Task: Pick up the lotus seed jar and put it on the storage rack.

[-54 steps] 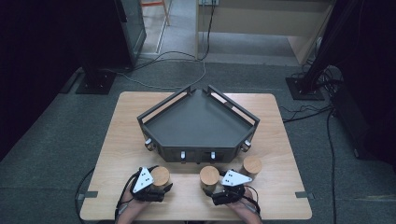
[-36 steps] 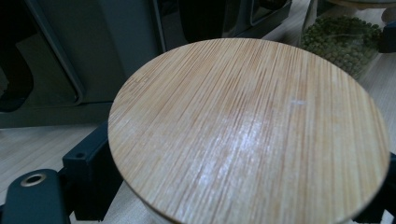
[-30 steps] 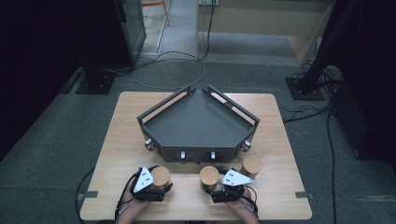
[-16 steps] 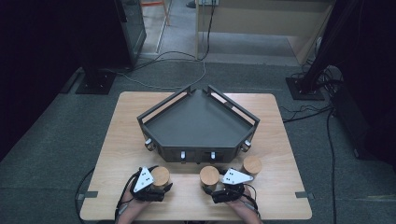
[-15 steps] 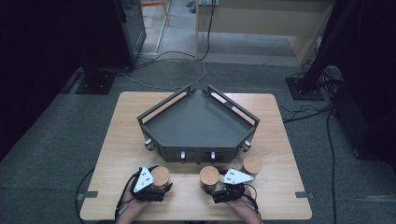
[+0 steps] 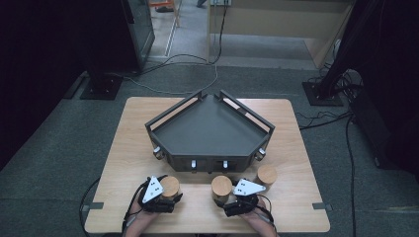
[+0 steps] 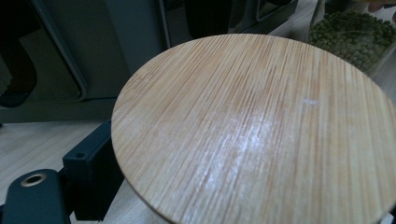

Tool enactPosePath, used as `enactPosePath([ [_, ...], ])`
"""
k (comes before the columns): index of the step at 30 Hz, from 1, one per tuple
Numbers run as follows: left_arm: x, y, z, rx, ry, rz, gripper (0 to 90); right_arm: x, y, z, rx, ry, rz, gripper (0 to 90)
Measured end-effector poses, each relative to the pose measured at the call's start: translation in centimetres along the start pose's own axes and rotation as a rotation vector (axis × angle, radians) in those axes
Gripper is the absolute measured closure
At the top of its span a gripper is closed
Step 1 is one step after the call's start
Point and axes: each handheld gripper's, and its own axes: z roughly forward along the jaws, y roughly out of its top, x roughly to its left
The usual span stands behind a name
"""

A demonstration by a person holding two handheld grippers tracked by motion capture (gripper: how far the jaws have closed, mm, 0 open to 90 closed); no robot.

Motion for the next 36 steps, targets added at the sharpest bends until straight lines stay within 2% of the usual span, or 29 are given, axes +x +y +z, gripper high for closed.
enactPosePath([
  [8, -0.06, 0.07, 0.03, 0.004, 0.006, -0.006, 11.4, -0.23, 0.04, 0.03, 0.002, 0.007, 0.010, 13.8],
  [9, 0.01, 0.00, 0.01, 0.000, 0.002, -0.008, 15.0, -0.45, 0.05, 0.03, 0.003, 0.016, 0.015, 13.6],
  [13, -0.09, 0.08, 0.03, 0.005, 0.006, -0.001, 15.1, -0.56, -0.06, -0.02, -0.003, 0.018, 0.024, 13.6],
  [16, 0.00, -0.03, -0.01, -0.002, -0.007, 0.012, 23.2, -0.56, 0.01, 0.01, 0.001, 0.018, 0.021, 13.6],
  [24, 0.10, -0.09, -0.09, -0.004, -0.009, -0.016, 24.5, -0.52, 0.07, 0.02, 0.005, 0.015, 0.022, 13.6],
  [27, 0.14, -0.15, -0.12, -0.007, -0.002, -0.035, 24.7, -0.64, 0.02, 0.02, 0.001, 0.019, 0.029, 13.6],
  [31, 0.55, -0.40, -0.34, -0.017, -0.001, -0.080, 24.8, -0.74, 0.03, -0.01, 0.003, 0.021, 0.038, 13.2],
  [36, 0.26, -0.34, -0.43, -0.018, 0.011, -0.076, 24.8, -0.75, 0.11, 0.05, 0.007, 0.022, 0.030, 13.2],
])
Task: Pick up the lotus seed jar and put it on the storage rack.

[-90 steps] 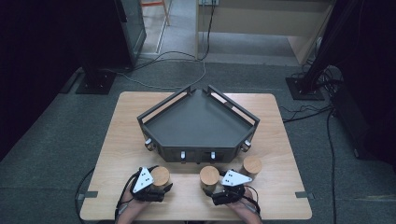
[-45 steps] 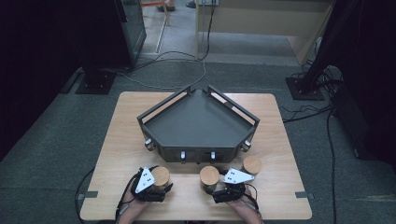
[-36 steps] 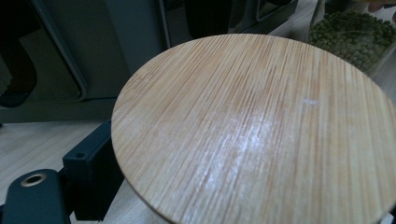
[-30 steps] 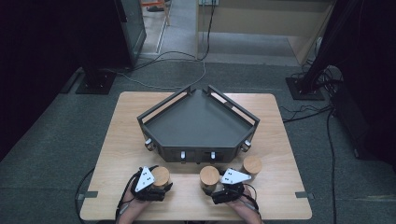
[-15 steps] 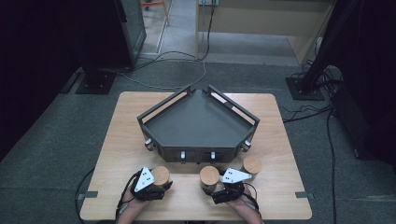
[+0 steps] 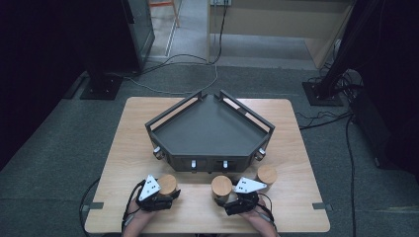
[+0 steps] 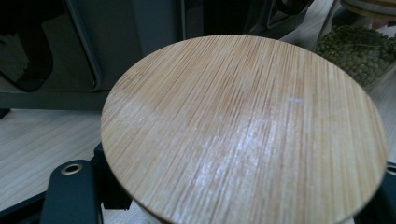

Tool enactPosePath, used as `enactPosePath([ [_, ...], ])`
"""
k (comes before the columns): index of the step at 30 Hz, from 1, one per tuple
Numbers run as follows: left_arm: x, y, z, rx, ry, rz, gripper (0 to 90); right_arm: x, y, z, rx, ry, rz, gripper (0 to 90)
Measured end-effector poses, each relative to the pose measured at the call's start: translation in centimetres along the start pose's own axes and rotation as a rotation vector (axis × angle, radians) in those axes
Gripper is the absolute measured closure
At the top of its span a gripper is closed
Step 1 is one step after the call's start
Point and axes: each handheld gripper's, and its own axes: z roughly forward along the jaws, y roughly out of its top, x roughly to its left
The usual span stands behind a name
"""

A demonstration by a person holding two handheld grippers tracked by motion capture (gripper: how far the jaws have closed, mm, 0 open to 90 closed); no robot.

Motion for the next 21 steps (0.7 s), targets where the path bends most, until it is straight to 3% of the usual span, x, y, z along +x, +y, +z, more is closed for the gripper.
enactPosePath([
  [10, -0.1, 0.9, -1.0, -0.007, 0.006, -0.004, 24.8, 0.0, 0.1, 0.0, 0.009, 0.000, 0.006, 13.2],
  [21, -0.2, 2.0, -1.0, 0.001, 0.012, -0.004, 24.9, 0.1, 0.2, 0.1, 0.010, -0.003, -0.004, 13.2],
])
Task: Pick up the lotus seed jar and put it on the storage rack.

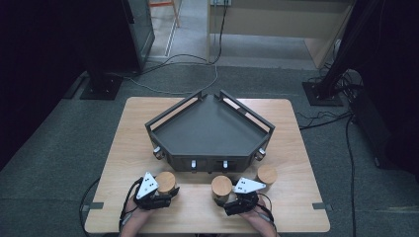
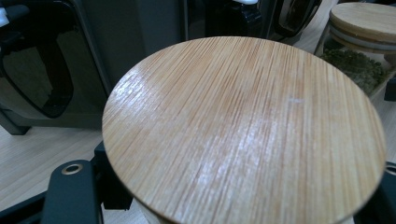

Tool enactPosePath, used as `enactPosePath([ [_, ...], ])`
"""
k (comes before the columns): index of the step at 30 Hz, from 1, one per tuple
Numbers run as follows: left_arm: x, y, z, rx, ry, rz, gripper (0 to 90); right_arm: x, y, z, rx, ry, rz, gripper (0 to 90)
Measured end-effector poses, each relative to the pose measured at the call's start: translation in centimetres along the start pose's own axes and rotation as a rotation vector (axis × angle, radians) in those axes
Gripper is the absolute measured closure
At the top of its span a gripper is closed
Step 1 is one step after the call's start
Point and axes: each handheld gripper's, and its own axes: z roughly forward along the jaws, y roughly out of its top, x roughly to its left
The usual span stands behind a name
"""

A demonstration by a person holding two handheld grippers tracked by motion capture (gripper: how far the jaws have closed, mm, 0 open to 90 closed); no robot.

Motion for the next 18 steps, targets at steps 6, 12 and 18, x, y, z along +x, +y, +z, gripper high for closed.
enactPosePath([
  [6, -0.1, 0.4, 0.1, 0.009, -0.001, 0.002, 24.9, 0.1, 0.1, 0.1, 0.007, -0.002, -0.008, 13.2],
  [12, 0.0, 0.9, 0.1, 0.008, -0.005, 0.000, 24.9, 0.2, 0.2, 0.1, 0.009, -0.002, -0.013, 13.2],
  [18, 0.0, 1.2, 0.0, -0.003, -0.005, 0.000, 24.9, 0.2, 0.1, 0.1, 0.008, -0.002, -0.010, 13.2],
])
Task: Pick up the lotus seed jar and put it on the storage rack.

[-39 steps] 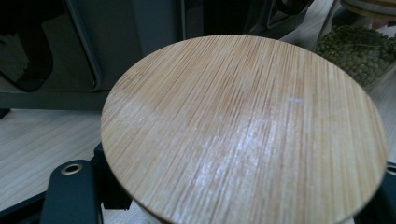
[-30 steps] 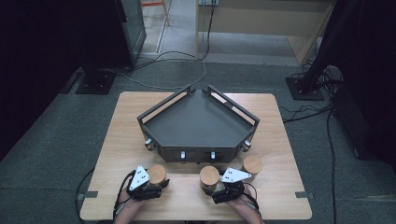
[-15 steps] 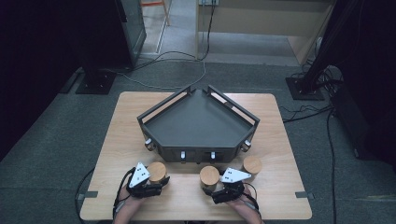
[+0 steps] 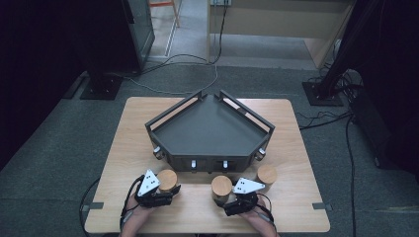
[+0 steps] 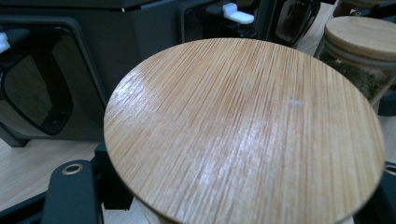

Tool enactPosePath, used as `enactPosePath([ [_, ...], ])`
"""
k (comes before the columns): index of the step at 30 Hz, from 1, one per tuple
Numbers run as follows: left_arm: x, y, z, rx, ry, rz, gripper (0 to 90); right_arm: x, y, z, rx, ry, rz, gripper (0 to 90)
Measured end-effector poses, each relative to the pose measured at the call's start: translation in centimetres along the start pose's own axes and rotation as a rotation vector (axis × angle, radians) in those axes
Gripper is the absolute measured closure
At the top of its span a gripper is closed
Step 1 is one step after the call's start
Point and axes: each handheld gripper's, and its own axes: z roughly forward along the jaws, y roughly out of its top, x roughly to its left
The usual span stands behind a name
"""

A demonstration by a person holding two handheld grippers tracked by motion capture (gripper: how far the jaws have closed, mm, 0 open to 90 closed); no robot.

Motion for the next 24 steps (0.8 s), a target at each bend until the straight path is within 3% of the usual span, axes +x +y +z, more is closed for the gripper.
enactPosePath([
  [24, 0.4, 2.3, -0.7, 0.019, -0.006, 0.007, 25.0, 0.0, 0.2, 0.1, 0.010, 0.001, -0.003, 13.2],
])
